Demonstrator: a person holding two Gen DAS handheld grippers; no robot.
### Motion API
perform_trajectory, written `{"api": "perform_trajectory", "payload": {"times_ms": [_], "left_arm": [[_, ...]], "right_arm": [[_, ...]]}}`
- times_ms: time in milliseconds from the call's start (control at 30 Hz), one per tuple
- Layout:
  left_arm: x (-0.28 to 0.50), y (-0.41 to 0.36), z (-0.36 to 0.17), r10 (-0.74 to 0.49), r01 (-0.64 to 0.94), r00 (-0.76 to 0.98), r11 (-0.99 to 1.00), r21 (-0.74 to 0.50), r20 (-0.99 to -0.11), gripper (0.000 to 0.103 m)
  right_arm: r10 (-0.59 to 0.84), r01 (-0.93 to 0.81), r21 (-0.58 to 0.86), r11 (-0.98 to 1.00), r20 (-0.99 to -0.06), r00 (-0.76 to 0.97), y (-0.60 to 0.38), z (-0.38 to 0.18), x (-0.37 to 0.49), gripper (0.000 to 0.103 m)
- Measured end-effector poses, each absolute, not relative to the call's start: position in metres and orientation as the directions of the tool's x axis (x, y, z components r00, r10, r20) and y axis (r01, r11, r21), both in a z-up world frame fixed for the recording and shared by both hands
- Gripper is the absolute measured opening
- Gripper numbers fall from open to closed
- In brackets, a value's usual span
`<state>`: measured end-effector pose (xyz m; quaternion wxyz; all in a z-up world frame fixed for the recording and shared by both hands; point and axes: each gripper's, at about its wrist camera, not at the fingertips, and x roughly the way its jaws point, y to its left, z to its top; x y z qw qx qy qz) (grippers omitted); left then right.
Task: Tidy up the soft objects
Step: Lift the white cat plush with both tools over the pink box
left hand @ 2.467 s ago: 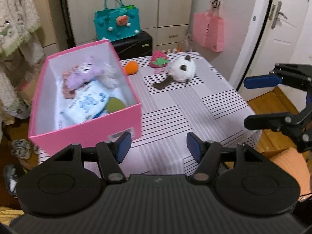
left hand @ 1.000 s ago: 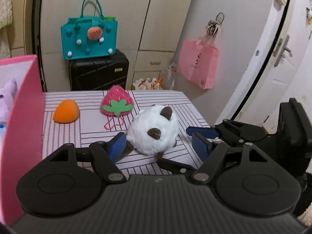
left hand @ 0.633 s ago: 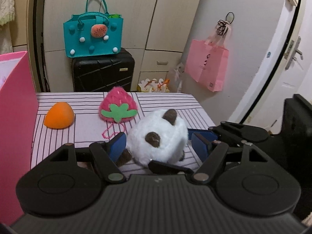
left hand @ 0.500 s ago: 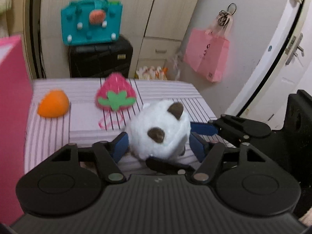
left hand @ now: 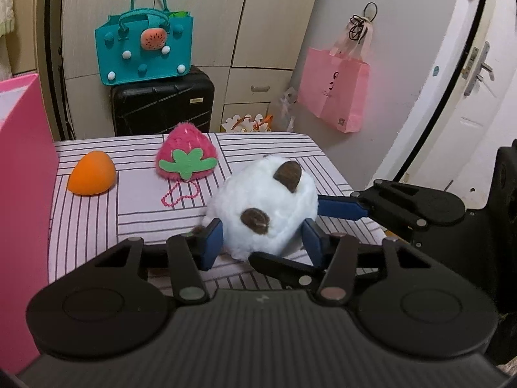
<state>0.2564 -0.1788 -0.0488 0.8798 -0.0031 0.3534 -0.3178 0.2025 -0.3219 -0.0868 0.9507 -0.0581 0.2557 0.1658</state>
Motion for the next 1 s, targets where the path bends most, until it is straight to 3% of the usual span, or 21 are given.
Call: {"api": "perform_trajectory", "payload": {"times_ms": [667, 1000], "left_arm": [[0.161, -0.146, -0.008, -0.557, 0.628, 0.558, 0.768, -0.125, -0.615, 0.052], [0.11, -0.121, 0.015, -0.523, 0.653, 0.579, 0.756, -0.028, -0.625, 0.052]], "right_arm": [[0.304, -0.38, -0.093, 0.92, -0.444, 0.843, -0.284, -0.052, 0.106, 0.073], [0.338, -0.425, -0.087, 0.901, -0.473, 0.813, -0.255, -0.032, 0.066, 0.075]]}}
